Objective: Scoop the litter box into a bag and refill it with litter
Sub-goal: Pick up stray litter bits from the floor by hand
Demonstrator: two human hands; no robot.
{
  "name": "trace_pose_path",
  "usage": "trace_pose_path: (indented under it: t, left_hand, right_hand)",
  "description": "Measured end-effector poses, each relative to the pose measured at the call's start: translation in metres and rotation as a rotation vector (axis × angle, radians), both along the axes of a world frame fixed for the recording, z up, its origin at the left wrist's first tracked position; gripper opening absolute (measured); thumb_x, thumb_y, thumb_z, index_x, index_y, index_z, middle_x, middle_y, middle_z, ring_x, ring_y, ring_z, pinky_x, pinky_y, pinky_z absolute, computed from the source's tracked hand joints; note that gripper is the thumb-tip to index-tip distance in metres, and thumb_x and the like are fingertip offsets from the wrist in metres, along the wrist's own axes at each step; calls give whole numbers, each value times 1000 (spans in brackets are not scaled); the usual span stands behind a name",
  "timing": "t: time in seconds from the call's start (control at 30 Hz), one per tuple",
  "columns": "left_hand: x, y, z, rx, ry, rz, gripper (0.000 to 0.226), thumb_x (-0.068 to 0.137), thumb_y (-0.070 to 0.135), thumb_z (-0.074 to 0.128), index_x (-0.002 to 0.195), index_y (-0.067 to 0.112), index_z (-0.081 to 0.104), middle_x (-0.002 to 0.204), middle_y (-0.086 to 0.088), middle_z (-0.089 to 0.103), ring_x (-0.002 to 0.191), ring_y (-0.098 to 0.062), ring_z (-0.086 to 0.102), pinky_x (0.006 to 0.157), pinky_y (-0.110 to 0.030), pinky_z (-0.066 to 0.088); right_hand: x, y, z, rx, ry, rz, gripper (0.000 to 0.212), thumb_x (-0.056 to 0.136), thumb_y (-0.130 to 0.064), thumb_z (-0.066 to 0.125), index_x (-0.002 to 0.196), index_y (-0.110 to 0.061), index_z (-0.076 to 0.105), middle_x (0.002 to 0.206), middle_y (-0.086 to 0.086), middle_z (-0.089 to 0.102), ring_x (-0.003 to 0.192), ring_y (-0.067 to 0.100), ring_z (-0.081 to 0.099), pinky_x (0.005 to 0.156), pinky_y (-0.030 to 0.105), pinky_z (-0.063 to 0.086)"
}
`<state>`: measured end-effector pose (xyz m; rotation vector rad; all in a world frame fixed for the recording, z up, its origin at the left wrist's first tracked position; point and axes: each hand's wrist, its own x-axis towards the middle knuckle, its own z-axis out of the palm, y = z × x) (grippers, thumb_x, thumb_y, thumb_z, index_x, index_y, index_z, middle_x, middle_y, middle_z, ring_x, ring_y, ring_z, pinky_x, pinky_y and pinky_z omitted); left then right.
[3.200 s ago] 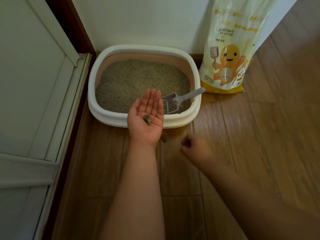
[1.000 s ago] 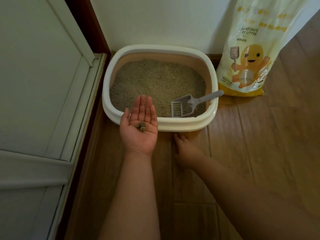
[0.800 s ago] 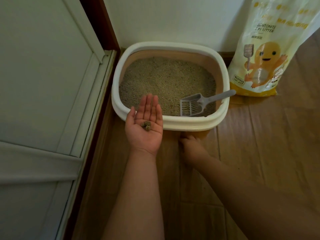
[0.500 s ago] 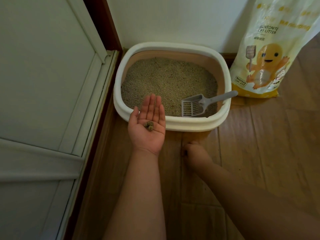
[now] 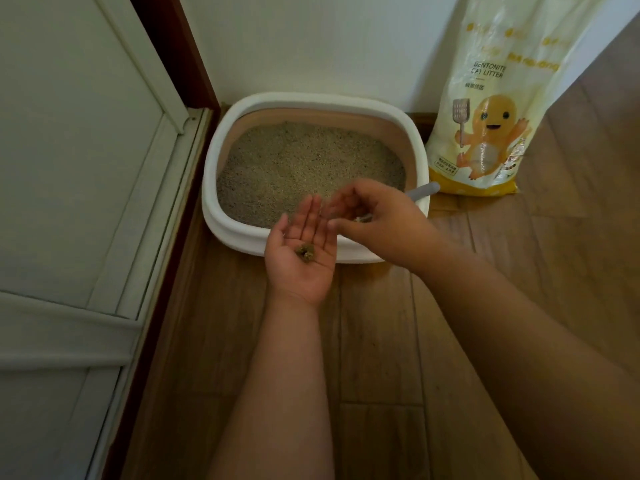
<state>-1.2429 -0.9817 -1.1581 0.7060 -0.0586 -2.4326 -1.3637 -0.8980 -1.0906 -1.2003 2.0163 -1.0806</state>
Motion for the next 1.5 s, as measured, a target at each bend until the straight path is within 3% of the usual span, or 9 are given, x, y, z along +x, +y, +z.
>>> trace_pose_path:
  t: [0.17, 0.37, 0.63, 0.73, 0.83, 0.97, 1.13, 1.37, 1.5]
  left_hand:
    - [-12, 12, 3, 1, 41, -40, 45, 105, 35, 43, 124, 4, 69, 137, -17, 66, 128, -34, 63, 111, -47, 46]
    - [-12, 12, 5, 26, 120, 7, 43, 106, 28, 40, 119, 1, 70, 127, -17, 70, 126, -30, 64, 109, -46, 47]
    - [-6, 10, 10, 89, 187, 112, 39, 105, 23, 46, 114, -4, 72, 129, -19, 70, 123, -32, 66, 97, -40, 58]
    - [-4, 10, 12, 91, 182, 115, 40, 105, 23, 46, 109, -5, 75, 128, -19, 70, 122, -32, 67, 97, -40, 57]
    - [-5, 10, 14, 84, 179, 107, 42, 105, 23, 46, 106, -5, 76, 126, -19, 71, 121, -32, 68, 96, -39, 58]
    - [-5, 10, 16, 78, 179, 97, 41, 106, 24, 46, 108, -5, 76, 128, -19, 70, 120, -32, 68, 97, -39, 57]
    - [1, 9, 16, 59, 171, 82, 41, 106, 23, 46, 110, -5, 75, 129, -19, 69, 122, -32, 67, 99, -40, 56]
    - [6, 6, 15, 56, 165, 86, 39, 104, 24, 48, 111, -5, 74, 129, -18, 69, 123, -31, 66, 97, -39, 57]
    - [4, 5, 16, 41, 155, 76, 38, 104, 24, 48, 112, -4, 73, 128, -18, 70, 123, -31, 67, 97, -38, 58]
  right_hand:
    - [14, 6, -7, 22, 206, 82, 13, 86, -21, 79, 96, -21, 69, 85, -16, 66, 81, -1, 61, 72, 18, 47]
    - [13, 16, -11, -49, 155, 147, 22, 89, -20, 76, 112, -20, 76, 117, -8, 73, 110, 2, 65, 92, 25, 55]
    - [0, 92, -76, -39, -205, -490, 21, 102, -32, 56, 106, -22, 74, 98, -5, 74, 93, 5, 68, 91, 40, 58]
    - [0, 143, -122, 35, -249, -709, 32, 105, -37, 48, 129, -24, 66, 122, -9, 68, 109, -3, 60, 106, 43, 49]
    - [8, 172, -157, 191, -395, -753, 52, 103, -49, 45, 152, -31, 43, 156, -2, 43, 144, 20, 40, 118, 51, 33]
    - [31, 160, -179, 353, -407, -529, 68, 102, -55, 42, 161, -36, 13, 169, -9, 8, 155, 16, 8, 125, 47, 12]
    - [63, 126, -203, 401, -245, -152, 77, 97, -65, 40, 159, -43, 2, 166, -20, -3, 153, 11, -5, 126, 47, 6]
    - [65, 99, -206, 562, 453, 569, 71, 101, -66, 12, 160, -32, -9, 165, -10, -18, 151, 12, -22, 127, 40, -4]
    - [60, 108, -207, 651, 474, 455, 70, 102, -62, 6, 158, -28, -19, 163, -8, -27, 150, 15, -28, 127, 43, -1]
